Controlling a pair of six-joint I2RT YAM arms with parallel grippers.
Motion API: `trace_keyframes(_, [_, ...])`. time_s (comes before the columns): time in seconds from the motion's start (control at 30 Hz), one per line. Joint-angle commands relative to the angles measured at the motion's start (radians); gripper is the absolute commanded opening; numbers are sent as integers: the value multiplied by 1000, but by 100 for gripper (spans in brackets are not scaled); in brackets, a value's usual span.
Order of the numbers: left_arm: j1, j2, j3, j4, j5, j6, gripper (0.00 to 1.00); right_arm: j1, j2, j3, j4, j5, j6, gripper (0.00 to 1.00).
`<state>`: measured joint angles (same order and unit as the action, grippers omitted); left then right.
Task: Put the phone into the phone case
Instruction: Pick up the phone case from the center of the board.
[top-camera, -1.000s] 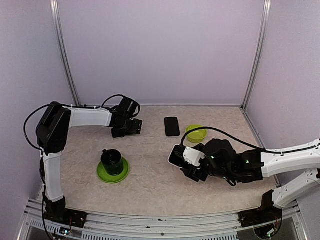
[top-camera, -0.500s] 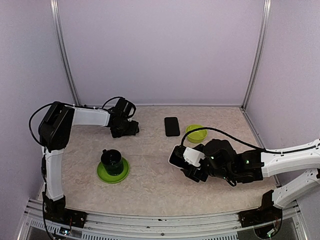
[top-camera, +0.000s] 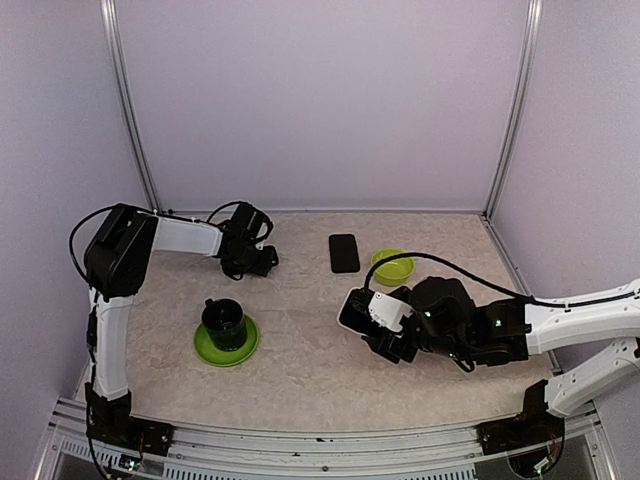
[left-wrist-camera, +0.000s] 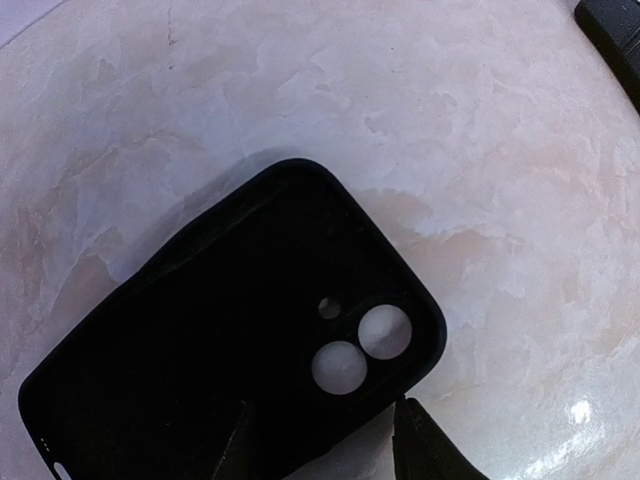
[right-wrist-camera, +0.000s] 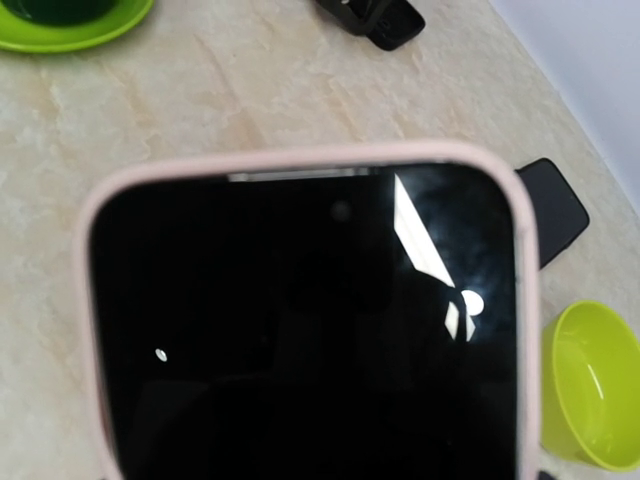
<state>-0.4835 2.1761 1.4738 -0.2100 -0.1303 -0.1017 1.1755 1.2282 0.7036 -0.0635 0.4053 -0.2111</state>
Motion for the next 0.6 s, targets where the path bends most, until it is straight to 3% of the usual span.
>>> trace_keyframes(0.0, [8,45,25,4,29,3,43,-7,-36,-1,34,17,18,70])
trace_keyframes(0.37, [8,46,25,17,36,-5,9,-7,-50,-7,43,22,19,69])
trace_keyframes(0.57, [8,29,23,29,69,-17,0,-7,-52,-3,46,32,19,69])
